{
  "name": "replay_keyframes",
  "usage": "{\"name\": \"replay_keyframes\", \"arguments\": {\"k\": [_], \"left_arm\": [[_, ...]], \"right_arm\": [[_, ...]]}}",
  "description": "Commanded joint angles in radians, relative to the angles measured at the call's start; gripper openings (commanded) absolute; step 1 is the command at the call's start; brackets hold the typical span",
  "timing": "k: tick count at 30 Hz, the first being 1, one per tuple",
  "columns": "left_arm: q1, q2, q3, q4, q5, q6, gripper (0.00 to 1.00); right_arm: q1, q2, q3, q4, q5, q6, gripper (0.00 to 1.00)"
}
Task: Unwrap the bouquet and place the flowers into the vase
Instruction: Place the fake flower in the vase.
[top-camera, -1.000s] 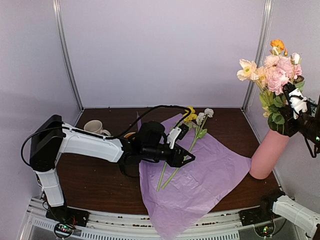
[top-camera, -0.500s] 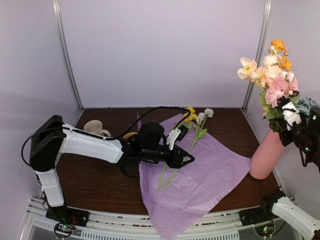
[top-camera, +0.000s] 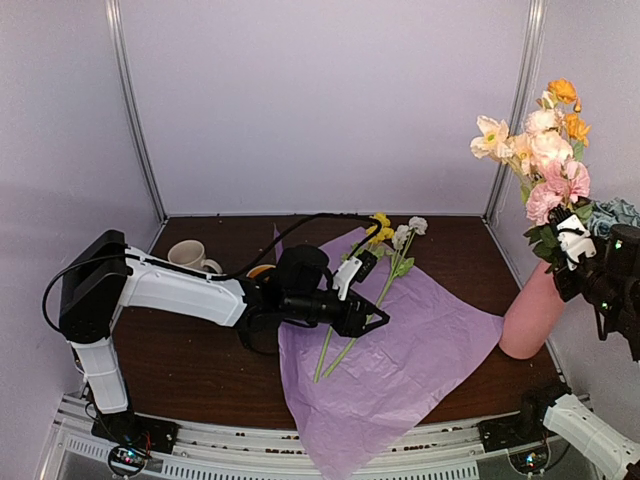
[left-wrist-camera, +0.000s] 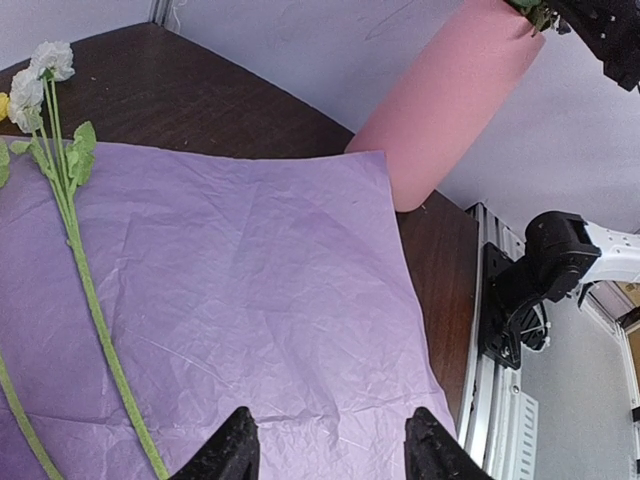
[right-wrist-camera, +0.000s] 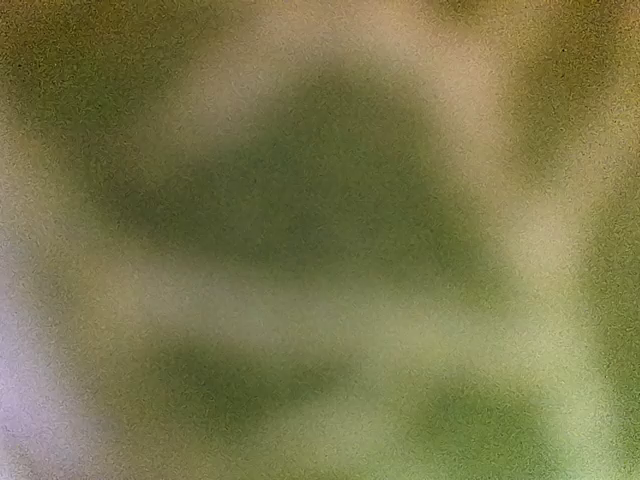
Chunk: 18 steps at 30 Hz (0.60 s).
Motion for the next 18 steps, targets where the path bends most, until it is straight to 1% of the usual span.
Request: {"name": "replay_keyframes", "arguments": {"k": [1, 9, 13, 18], "left_arm": [[0.008, -0.011, -0.004, 0.063, 0.014, -0.014, 0.52], [0.009, -0.011, -0.027, 0.094, 0.022, -0.032, 0.52], [0.009, -0.015, -0.036, 0.106, 0.022, -0.037, 0.52], [0.009, -0.017, -0.041, 0.108, 0.023, -0.039, 0.52]], "right_arm": [[-0.01, -0.026, -0.054, -0.121, 0.038, 0.012, 0.0], [-0.01, -0.023, -0.06, -0.129, 0.046, 0.018, 0.0], [-0.01, -0.003, 0.008, -0.128, 0.014, 0.015, 0.13], [-0.011, 0.055, 0.139, -0.167, -0.04, 0.01, 0.35]]}}
